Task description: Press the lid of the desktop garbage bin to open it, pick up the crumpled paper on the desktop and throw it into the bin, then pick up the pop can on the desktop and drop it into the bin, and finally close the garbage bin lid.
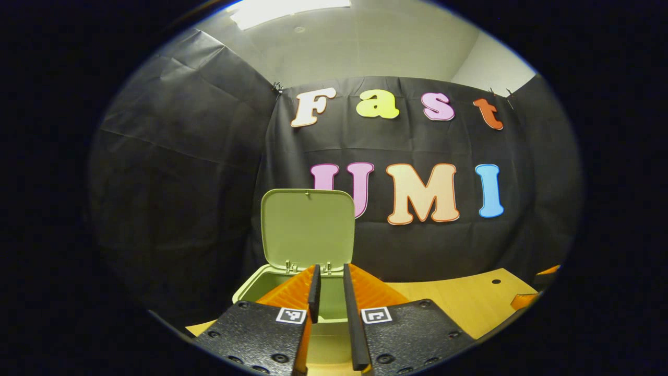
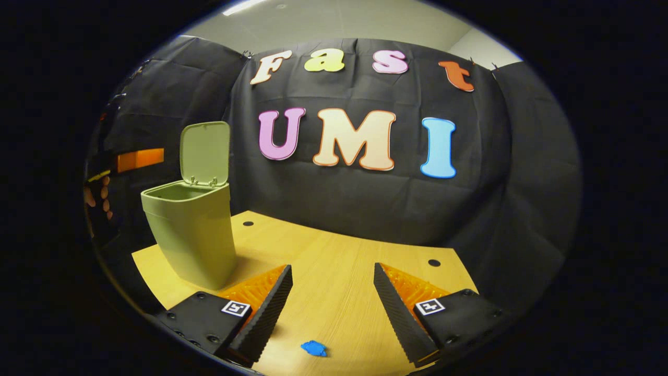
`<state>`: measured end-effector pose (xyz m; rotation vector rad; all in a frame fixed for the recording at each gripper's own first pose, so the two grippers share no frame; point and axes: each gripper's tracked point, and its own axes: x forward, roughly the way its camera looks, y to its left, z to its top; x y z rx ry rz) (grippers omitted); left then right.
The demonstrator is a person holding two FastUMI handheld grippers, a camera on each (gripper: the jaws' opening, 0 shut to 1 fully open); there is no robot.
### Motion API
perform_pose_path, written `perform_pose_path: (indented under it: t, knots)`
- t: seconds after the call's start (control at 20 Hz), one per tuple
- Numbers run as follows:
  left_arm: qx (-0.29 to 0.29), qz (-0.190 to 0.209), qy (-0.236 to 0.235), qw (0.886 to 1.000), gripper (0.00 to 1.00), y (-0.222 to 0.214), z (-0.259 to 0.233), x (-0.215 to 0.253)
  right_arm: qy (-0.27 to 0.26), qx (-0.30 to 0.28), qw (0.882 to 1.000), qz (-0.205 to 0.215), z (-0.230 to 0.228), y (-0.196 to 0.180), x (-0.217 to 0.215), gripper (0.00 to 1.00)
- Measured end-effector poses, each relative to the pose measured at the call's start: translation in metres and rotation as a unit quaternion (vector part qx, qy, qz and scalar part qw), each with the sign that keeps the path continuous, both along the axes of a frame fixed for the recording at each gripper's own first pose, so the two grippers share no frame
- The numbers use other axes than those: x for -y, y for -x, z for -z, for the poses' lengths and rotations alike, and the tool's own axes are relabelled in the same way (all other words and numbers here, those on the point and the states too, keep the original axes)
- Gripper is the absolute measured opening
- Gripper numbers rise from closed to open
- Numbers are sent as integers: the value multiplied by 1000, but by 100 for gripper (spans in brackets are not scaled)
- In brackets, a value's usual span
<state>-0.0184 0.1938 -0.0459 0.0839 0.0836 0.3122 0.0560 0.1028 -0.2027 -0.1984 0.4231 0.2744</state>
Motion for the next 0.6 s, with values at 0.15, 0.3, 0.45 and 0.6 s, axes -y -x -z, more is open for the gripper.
perform_pose_path:
  t: [0.15,0.3,0.45,0.6]
  knots:
    - [4,3,-13,1000,34,6,-10,4,4,-30,1000,-6,24,0,3,99]
    - [3,-3,-18,1000,56,14,-13,6,16,-52,998,-16,48,3,6,99]
    - [8,-9,-32,999,70,21,-25,9,27,-85,996,-29,79,7,6,99]
    - [10,-8,-38,999,75,25,-30,15,35,-119,992,-35,107,12,10,99]
